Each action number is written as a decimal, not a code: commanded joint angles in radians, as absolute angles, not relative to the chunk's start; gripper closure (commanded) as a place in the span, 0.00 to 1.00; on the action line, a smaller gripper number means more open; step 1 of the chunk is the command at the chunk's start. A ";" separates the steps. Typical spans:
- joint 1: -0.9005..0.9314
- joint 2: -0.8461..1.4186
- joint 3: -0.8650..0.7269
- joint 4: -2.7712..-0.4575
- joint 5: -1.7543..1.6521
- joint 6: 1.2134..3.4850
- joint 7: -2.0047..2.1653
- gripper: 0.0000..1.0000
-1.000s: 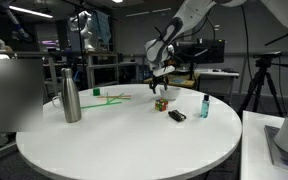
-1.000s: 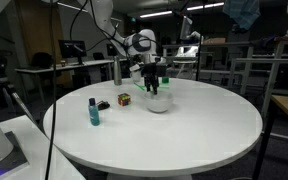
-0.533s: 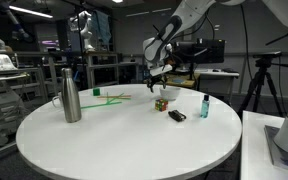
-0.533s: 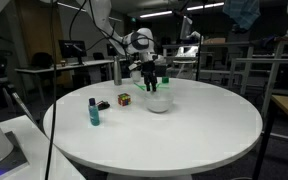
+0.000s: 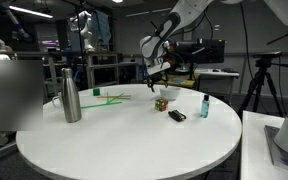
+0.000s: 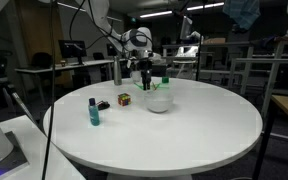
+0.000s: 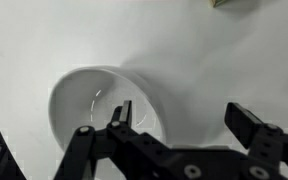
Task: Move the bowl to the right and put the rubik's cube inside it
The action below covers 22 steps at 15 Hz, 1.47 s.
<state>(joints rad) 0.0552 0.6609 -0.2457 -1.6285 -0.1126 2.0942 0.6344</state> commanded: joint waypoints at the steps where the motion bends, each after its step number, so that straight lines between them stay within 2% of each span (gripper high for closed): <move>1: 0.039 0.602 -0.207 -1.620 -0.084 1.946 0.615 0.00; 7: 0.021 0.530 -0.142 -1.646 -0.067 1.749 0.453 0.00; 14: -0.025 0.518 -0.088 -1.662 -0.076 1.650 0.089 0.00; 22: -0.077 0.508 -0.059 -1.741 0.132 1.872 0.065 0.00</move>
<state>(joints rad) -0.0492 0.5407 -0.0850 -1.6823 0.0649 1.7718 0.0668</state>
